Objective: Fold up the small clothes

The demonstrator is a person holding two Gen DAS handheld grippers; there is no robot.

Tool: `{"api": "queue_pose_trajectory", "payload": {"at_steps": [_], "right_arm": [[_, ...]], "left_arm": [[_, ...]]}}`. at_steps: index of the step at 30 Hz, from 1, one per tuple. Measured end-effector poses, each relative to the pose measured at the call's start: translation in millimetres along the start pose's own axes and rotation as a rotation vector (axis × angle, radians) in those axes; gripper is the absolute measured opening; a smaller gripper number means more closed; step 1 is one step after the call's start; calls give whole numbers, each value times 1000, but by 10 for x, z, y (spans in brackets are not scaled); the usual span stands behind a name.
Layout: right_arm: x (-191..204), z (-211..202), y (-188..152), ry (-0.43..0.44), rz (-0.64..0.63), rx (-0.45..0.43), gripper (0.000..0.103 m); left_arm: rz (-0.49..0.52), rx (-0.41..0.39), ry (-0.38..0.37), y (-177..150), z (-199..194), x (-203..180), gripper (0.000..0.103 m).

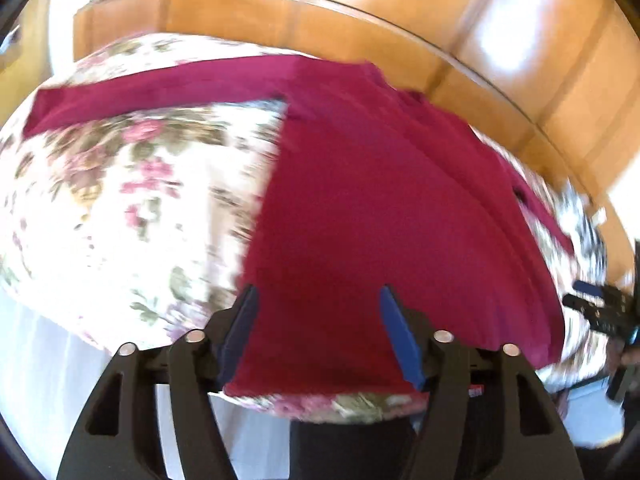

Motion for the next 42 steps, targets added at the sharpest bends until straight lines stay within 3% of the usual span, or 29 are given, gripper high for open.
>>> {"api": "queue_pose_trajectory", "payload": {"at_steps": [3, 4, 5, 6, 8, 10, 14, 16, 18, 23, 26, 27, 28, 30, 31, 36, 38, 42], "right_arm": [[157, 144, 327, 45, 6, -46, 79], [251, 227, 472, 54, 1, -65, 81], [309, 347, 609, 62, -4, -81, 82], [389, 423, 697, 75, -5, -91, 82], [520, 595, 870, 125, 8, -103, 82], [676, 787, 991, 172, 21, -99, 82], [1019, 1219, 954, 299, 14, -22, 81], [1246, 1271, 844, 217, -74, -77, 89], [1375, 1276, 807, 154, -121, -110, 90], [1245, 1227, 979, 225, -89, -66, 90], [1167, 1069, 1178, 220, -69, -135, 90], [1088, 1003, 1301, 196, -53, -173, 91], [1035, 989, 1358, 179, -38, -185, 92], [855, 1030, 1465, 128, 9, -197, 93], [783, 1074, 1493, 111, 26, -193, 94], [558, 1666, 1403, 52, 84, -80, 98], [576, 1682, 1337, 48, 64, -122, 100], [558, 1667, 1352, 70, 76, -120, 100]], "left_arm": [[8, 16, 38, 22, 152, 49, 70], [23, 42, 37, 2, 247, 23, 65], [30, 65, 28, -30, 326, 12, 55], [38, 86, 24, -68, 384, 20, 38], [54, 64, 52, -106, 377, 3, 12], [3, 53, 30, -129, 262, 63, 10], [-13, 49, 76, -305, 52, 135, 9], [-32, 74, 106, -382, 70, 190, 9], [-61, 103, 111, -406, 55, 226, 10], [-66, 10, 127, -162, -164, 249, 11], [-44, -37, 135, 40, -124, 135, 11], [-33, -47, 131, 134, -76, 53, 14], [-26, -53, 124, 203, -50, 20, 32], [4, -79, 112, 319, 41, -174, 53], [20, -91, 122, 377, 104, -249, 58], [95, -38, 183, 433, 510, -445, 59], [122, 0, 258, 357, 674, -433, 57], [126, -38, 295, 240, 585, -414, 57]]}}
Point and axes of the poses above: each gripper's, at about its wrist camera, not at the fingertips, and z roughly the way its jaws point, x to its left, y to its top, the point moved 1 cm from there along z, roughly the way its jaws point, and after that the axes turned 4 degrees about y, right-handed, at the moved point
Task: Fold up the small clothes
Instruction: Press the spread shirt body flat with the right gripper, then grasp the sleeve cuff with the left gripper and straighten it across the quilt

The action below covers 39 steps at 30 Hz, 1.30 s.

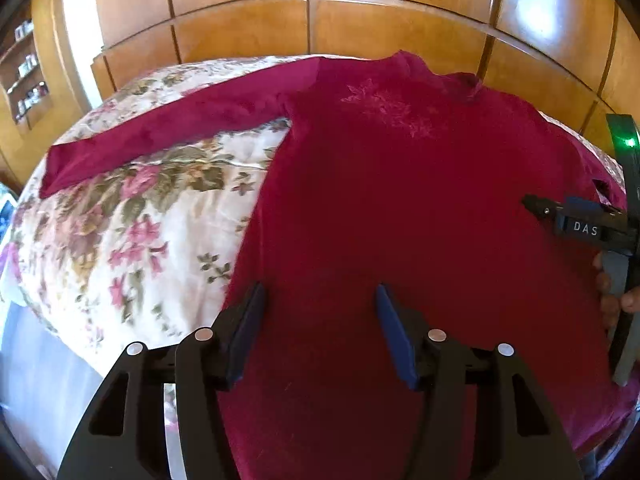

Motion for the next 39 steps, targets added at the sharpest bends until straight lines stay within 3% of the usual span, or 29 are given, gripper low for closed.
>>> {"api": "queue_pose_trajectory", "payload": {"at_steps": [5, 10, 12, 17, 20, 22, 23, 25, 28, 31, 34, 39], "right_arm": [[17, -80, 120, 21, -3, 22, 100], [14, -397, 472, 18, -51, -80, 100], [-165, -385, 666, -16, -26, -88, 100], [-941, -6, 892, -96, 148, 48, 100], [-1560, 307, 952, -213, 233, 122, 100], [-1844, 442, 940, -130, 302, 152, 101], [-1863, 429, 961, -130, 288, 135, 101], [-1748, 386, 1017, -180, 216, 117, 101], [-1646, 258, 1064, -171, 231, 98, 101], [-1377, 60, 1192, -126, 170, 6, 101], [-935, 6, 1313, -27, 71, -47, 99], [-265, 224, 1334, 48, -81, -43, 90]], "left_arm": [[-125, 5, -31, -63, -136, 232, 57], [-173, -21, -20, -69, -284, 326, 57], [-169, -35, -10, -47, -318, 332, 57], [-181, -33, -16, -22, -305, 335, 57], [-197, -25, -23, -16, -262, 317, 57], [-186, -29, -25, 8, -245, 273, 57], [-178, -31, -19, 20, -242, 260, 57], [-159, -47, -9, 57, -254, 242, 57], [-146, -57, -21, 137, -245, 255, 57], [-151, -73, -19, 300, -185, 344, 57], [-190, -75, -16, 544, -64, 518, 57], [-275, -51, 103, 865, 220, 1003, 61]]}}
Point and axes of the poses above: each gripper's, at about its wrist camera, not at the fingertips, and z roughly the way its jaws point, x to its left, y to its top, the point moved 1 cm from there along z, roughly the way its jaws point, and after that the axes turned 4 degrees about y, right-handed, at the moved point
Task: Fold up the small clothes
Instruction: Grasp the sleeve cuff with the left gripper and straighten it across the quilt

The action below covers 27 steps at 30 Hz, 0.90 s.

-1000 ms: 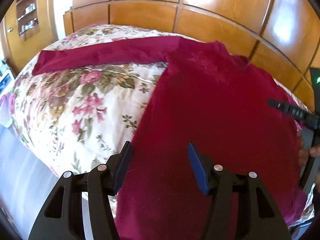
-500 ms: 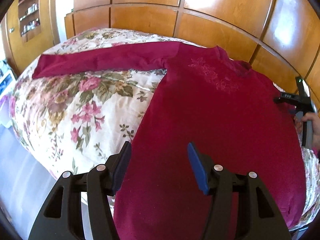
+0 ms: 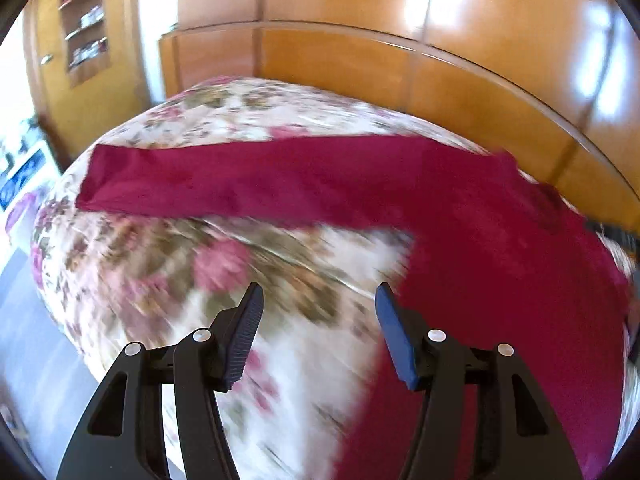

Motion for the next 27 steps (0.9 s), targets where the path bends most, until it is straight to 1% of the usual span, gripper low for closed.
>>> {"api": "queue_pose_trajectory", "payload": {"at_steps": [1, 2, 3, 4, 6, 8, 9, 12, 13, 15, 16, 17, 18, 19, 20, 21, 23, 24, 25, 26, 27], "right_arm": [[112, 75, -5, 4, -19, 11, 88], [209, 144, -9, 11, -31, 21, 85], [316, 253, 10, 22, -44, 28, 84], [392, 302, 3, 25, -51, 30, 83], [556, 419, -7, 31, -63, 30, 78], [669, 482, -21, 16, -79, 11, 77], [724, 547, -4, 2, -83, -2, 77], [799, 733, -5, -15, -73, 13, 77], [808, 792, -9, -26, -72, 16, 77], [819, 907, -3, -39, -65, 19, 81], [809, 896, 1, -40, -62, 17, 83], [801, 910, 5, -39, -56, 19, 85], [790, 943, 17, -35, -46, 24, 87], [778, 957, 27, -33, -39, 27, 87], [768, 959, 38, -30, -34, 29, 88], [761, 969, 60, -26, -29, 32, 89], [734, 979, 85, -21, -10, 29, 90], [738, 997, 87, -22, -4, 28, 91], [745, 1021, 91, -27, 2, 27, 93], [771, 1048, 96, -38, -1, 29, 96], [799, 1072, 100, -51, -13, 34, 100]], "left_arm": [[-26, 4, 22, 64, 67, 113, 67], [-57, 5, 52, 136, 147, 266, 68], [-82, 2, 85, 197, 212, 401, 68], [-117, 2, 135, 278, 300, 600, 68], [-186, 17, 197, 405, 453, 955, 68], [-277, 20, 270, 522, 564, 1354, 68], [-338, 17, 290, 591, 617, 1610, 68], [-428, 17, 331, 696, 713, 2044, 68], [-446, 17, 332, 733, 756, 2170, 68], [-453, 34, 318, 776, 858, 2298, 68], [-446, 53, 297, 792, 937, 2337, 68], [-430, 66, 297, 796, 1000, 2346, 67], [-408, 67, 311, 816, 1048, 2346, 54], [-379, 59, 332, 846, 1088, 2324, 32], [-367, 55, 331, 872, 1101, 2318, 16], [-374, 40, 299, 910, 1058, 2320, 9], [-392, -30, 305, 967, 880, 2374, 6], [-390, -50, 319, 975, 825, 2388, 7], [-381, -60, 348, 963, 800, 2413, 7], [-367, -53, 370, 955, 827, 2417, 6], [-337, -27, 397, 927, 912, 2403, 7]]}}
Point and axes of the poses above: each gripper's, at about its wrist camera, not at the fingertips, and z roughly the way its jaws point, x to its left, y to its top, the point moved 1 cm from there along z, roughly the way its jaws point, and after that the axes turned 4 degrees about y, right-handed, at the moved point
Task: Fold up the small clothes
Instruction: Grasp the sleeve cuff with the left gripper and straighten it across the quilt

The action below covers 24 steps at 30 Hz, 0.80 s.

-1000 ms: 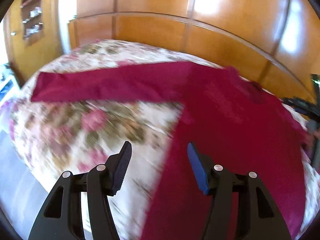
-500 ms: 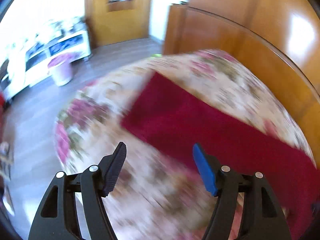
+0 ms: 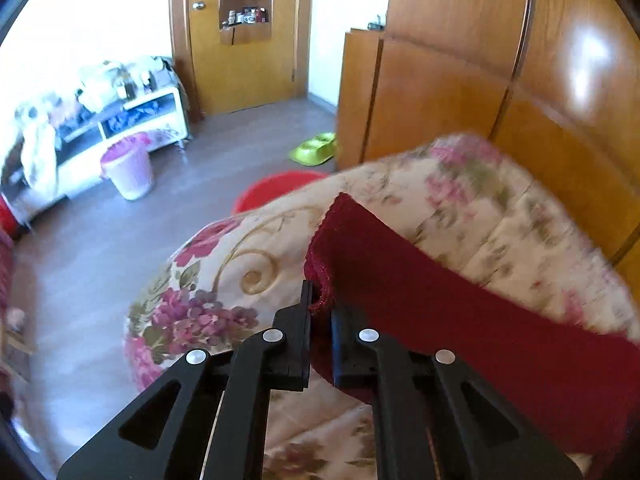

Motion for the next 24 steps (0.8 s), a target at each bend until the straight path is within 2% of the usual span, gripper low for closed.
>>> {"api": "queue_pose_trajectory", "payload": {"at_steps": [2, 4, 5, 6, 8, 9, 10, 12, 15, 17, 18, 24], "right_arm": [[63, 40, 6, -37, -29, 8, 101], [68, 44, -1, -40, -29, 2, 101], [57, 43, -3, -32, -23, 1, 101], [54, 45, -7, -30, -21, 1, 101], [64, 47, -11, -33, -24, -1, 101], [60, 43, -13, -33, -24, -1, 101], [55, 42, -12, -31, -22, -1, 101], [53, 44, -10, -31, -22, -1, 101], [57, 14, -4, -36, -24, 8, 101], [49, -61, 1, -35, -21, 14, 101], [51, -92, -8, -31, -15, 14, 101], [-49, -445, -210, 35, 86, 4, 101]], "left_arm": [[65, 28, 61, -100, 170, -114, 7], [78, 7, 89, -145, 173, -169, 7], [66, 5, 95, -144, 160, -167, 10], [47, 10, 96, -138, 158, -152, 18], [13, 22, 72, -129, 94, -109, 31], [7, 17, 58, -133, 34, -80, 41], [7, -3, 53, -159, -70, -58, 46], [9, -25, 39, -247, -257, -47, 46], [0, -5, -27, -454, -510, -11, 46], [7, 12, -71, -661, -700, 4, 53], [12, 13, -84, -742, -759, 13, 62], [102, 19, -149, -1321, -1208, -61, 63]]}}
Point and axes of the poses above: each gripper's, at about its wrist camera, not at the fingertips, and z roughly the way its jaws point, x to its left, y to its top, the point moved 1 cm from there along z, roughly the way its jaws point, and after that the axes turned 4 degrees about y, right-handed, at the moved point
